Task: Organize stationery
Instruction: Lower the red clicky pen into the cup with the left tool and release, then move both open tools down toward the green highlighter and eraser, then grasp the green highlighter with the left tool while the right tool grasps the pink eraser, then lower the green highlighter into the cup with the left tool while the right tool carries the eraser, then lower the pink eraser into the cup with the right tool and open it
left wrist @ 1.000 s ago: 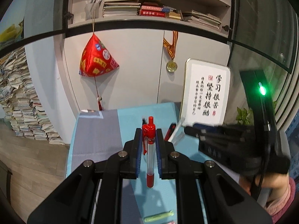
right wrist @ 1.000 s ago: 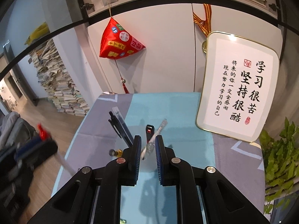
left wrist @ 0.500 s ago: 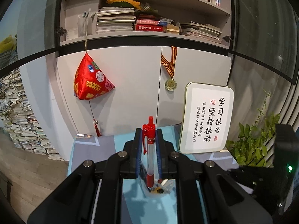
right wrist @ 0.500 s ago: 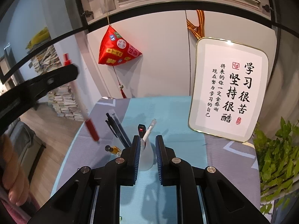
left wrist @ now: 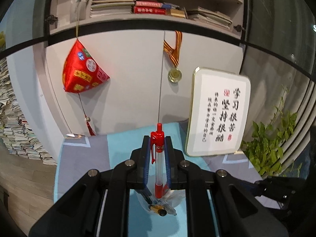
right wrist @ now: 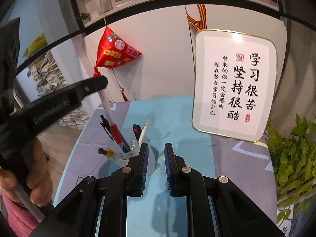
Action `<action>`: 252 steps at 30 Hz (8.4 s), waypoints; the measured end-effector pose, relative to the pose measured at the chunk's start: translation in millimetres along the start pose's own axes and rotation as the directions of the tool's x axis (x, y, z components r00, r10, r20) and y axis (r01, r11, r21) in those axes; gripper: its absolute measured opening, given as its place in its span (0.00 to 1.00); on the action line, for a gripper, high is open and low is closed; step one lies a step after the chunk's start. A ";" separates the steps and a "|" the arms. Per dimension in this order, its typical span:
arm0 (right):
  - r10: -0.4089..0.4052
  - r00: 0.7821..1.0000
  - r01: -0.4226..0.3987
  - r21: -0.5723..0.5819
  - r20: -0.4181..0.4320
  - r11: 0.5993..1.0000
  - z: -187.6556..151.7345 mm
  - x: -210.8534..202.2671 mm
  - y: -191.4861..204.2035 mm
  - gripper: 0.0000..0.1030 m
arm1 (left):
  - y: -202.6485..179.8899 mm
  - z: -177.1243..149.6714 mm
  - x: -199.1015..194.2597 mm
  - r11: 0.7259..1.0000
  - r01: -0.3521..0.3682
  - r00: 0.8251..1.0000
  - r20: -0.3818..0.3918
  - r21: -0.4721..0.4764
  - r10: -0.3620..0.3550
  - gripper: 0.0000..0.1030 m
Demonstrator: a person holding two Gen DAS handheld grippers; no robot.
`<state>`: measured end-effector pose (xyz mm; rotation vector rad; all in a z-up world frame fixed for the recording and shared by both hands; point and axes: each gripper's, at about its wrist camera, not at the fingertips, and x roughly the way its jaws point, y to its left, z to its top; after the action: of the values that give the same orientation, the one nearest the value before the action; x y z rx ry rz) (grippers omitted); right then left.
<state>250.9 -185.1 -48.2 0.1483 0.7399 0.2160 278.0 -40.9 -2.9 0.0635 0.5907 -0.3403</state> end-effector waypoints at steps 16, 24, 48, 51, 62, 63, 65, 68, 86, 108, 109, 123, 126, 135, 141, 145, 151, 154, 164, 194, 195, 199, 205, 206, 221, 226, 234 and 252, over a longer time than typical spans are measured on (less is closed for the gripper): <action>0.022 0.999 -0.022 0.017 -0.033 1.000 -20.0 6.8 4.4 0.15 | -7.3 -35.3 14.7 0.999 0.007 0.996 -0.084 0.043 -0.004 0.12; 0.021 0.999 -0.020 0.035 -0.046 0.999 -30.1 6.2 4.6 0.15 | -9.9 -42.1 11.1 0.998 -0.009 0.995 -0.102 0.059 0.015 0.23; 0.010 0.998 -0.007 0.054 -0.055 0.999 -54.5 -23.0 14.7 0.15 | -5.5 -71.7 -66.2 0.996 -0.030 0.999 -0.027 0.082 0.032 0.59; 0.006 0.998 -0.003 0.048 -0.060 0.999 -60.7 -27.9 18.1 0.15 | -3.4 -84.1 -72.8 0.996 -0.031 0.999 -0.038 0.088 0.034 0.59; 0.004 0.993 -0.003 0.009 -0.114 1.000 -90.0 -31.6 31.3 0.15 | 12.9 -154.0 -77.8 0.996 0.019 0.986 -0.168 0.087 -0.004 0.59; 0.006 0.992 -0.006 0.003 -0.124 1.000 -92.9 -30.0 33.2 0.15 | 13.1 -159.2 -77.7 0.996 0.029 0.984 -0.178 0.090 -0.012 0.59; 0.012 0.989 -0.013 -0.011 -0.146 1.000 -99.0 -26.0 37.3 0.15 | 11.6 -169.4 -76.7 0.994 0.047 0.980 -0.199 0.101 -0.026 0.58; 0.016 0.985 -0.021 -0.030 -0.172 0.999 -106.3 -21.7 42.8 0.15 | 7.4 -182.3 -74.9 0.989 0.081 0.972 -0.228 0.122 -0.051 0.58; -0.007 0.972 0.005 -0.009 -0.233 1.000 -123.4 -10.8 28.9 0.15 | -2.3 -205.7 -29.5 0.965 0.190 0.909 -0.403 0.181 -0.104 0.17; 0.142 0.912 -0.320 -0.450 -0.386 0.833 -174.9 13.6 91.1 0.45 | 34.5 -208.6 -57.1 0.997 0.040 0.931 -0.364 0.065 -0.014 0.11; 0.128 0.918 -0.311 -0.483 -0.374 0.819 -176.6 14.9 94.8 0.51 | 36.1 -207.8 -59.2 0.997 0.033 0.933 -0.359 0.066 -0.007 0.11; 0.111 0.897 -0.369 -0.588 -0.427 0.719 -176.6 44.3 111.8 0.23 | 40.5 -204.8 -74.2 0.999 0.023 0.942 -0.334 0.034 -0.010 0.11; 0.100 0.916 -0.320 -0.556 -0.388 0.767 -173.2 40.3 102.8 0.21 | 40.9 -204.7 -73.0 0.999 0.025 0.942 -0.335 0.029 -0.014 0.11; -0.002 0.941 -0.142 -0.400 -0.338 0.905 -171.8 41.0 75.3 0.21 | 28.8 -209.3 -64.1 0.998 0.060 0.934 -0.353 0.026 -0.047 0.11; 0.045 0.958 -0.144 -0.340 -0.284 0.929 -171.9 43.7 70.0 0.21 | 24.0 -209.3 -62.1 0.997 0.066 0.933 -0.356 0.033 -0.050 0.11; 0.032 0.974 -0.113 -0.362 -0.224 0.925 -175.3 38.7 71.0 0.21 | 24.8 -209.5 -61.6 0.998 0.063 0.933 -0.356 0.027 -0.049 0.11; 0.028 0.980 -0.097 -0.349 -0.196 0.932 -175.6 35.5 69.7 0.21 | 26.0 -209.7 -58.6 0.998 0.055 0.931 -0.363 0.018 -0.045 0.11; 0.046 0.971 -0.115 -0.290 -0.234 0.950 -169.4 37.8 64.6 0.20 | 26.2 -208.8 -57.1 0.998 0.053 0.930 -0.364 0.016 -0.044 0.11; 0.078 0.990 -0.102 -0.211 -0.121 0.972 -142.3 -1.1 53.6 0.20 | 20.9 -169.7 -62.5 0.998 0.049 0.959 -0.281 0.030 -0.038 0.11; 0.050 0.994 -0.047 -0.035 0.097 0.998 -69.0 -32.3 2.0 0.20 | 14.4 -34.6 9.9 0.996 0.092 0.989 -0.112 -0.009 -0.093 0.11; 0.053 0.994 -0.050 -0.034 0.099 0.998 -67.2 -31.3 2.0 0.20 | 15.3 -35.3 11.6 0.996 0.091 0.989 -0.114 -0.012 -0.092 0.11; 0.063 0.993 -0.060 -0.032 0.100 0.998 -65.2 -27.0 3.7 0.20 | 16.8 -37.8 15.7 0.995 0.101 0.988 -0.115 -0.016 -0.102 0.11; 0.068 0.994 -0.065 -0.032 0.086 0.997 -66.7 -21.6 5.3 0.20 | 15.2 -41.5 26.1 0.996 0.085 0.987 -0.136 -0.010 -0.085 0.11; 0.067 0.994 -0.064 -0.031 0.085 0.997 -66.9 -21.7 5.1 0.20 | 15.4 -42.3 27.2 0.996 0.085 0.987 -0.139 -0.010 -0.085 0.11; 0.075 0.994 -0.074 -0.010 0.077 0.997 -67.9 -21.4 0.9 0.20 | 16.1 -47.0 27.0 0.996 0.085 0.986 -0.146 -0.008 -0.086 0.12; 0.077 0.994 -0.076 -0.012 0.073 0.997 -69.0 -19.4 0.6 0.20 | 16.4 -47.5 24.3 0.996 0.089 0.986 -0.141 -0.006 -0.089 0.11; 0.082 0.994 -0.081 -0.021 0.073 0.997 -69.0 -19.0 3.2 0.20 | 24.9 -48.8 14.0 0.997 0.078 0.989 -0.123 -0.023 -0.081 0.11; 0.104 0.988 -0.090 -0.117 0.116 0.989 -33.2 -17.0 37.0 0.20 | 41.1 -80.6 -28.2 1.000 -0.004 0.996 -0.087 -0.011 0.003 0.12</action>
<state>210.8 -151.6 -53.6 0.0908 0.5984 0.3376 226.6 18.7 -55.7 0.0693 0.6783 -0.3318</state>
